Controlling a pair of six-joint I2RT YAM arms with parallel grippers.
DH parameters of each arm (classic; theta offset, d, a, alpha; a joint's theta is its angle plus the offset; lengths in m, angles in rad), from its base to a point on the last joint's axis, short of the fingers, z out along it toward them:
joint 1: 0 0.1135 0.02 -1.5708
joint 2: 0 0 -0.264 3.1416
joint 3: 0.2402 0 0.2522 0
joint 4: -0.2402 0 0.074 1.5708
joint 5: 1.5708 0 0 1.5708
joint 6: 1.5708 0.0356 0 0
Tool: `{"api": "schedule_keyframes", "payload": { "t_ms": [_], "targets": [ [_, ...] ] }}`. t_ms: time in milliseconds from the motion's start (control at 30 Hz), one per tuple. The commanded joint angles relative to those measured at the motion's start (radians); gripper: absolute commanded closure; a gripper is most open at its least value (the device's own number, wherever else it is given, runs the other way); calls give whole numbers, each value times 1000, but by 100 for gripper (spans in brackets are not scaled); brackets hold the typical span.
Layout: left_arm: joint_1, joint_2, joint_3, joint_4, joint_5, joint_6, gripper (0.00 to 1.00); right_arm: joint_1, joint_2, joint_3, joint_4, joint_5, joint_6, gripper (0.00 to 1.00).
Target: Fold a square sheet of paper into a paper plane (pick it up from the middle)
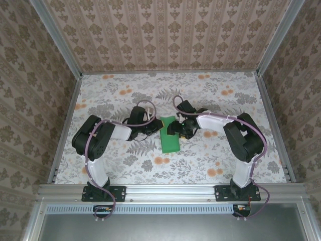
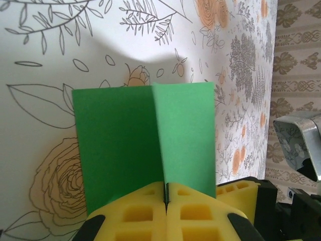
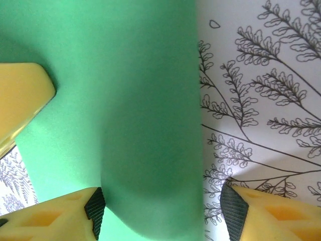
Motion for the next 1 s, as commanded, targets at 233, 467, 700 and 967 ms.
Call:
{"api": "schedule_keyframes", "payload": {
  "t_ms": [233,467,700,967],
  "targets": [
    [0,-8,24,-69,-17,40,95,-13,61,17,-87,47,-55,50],
    [35,-116,33,-212,-64,124,59,-9,111,26,-147,133,-45,57],
    [134,-266,7,-370,-121,231,39,-6,153,41,-198,190,-2,58],
    [153,-319,-15,-430,-147,347,20,-2,189,49,-224,225,39,55]
  ]
}}
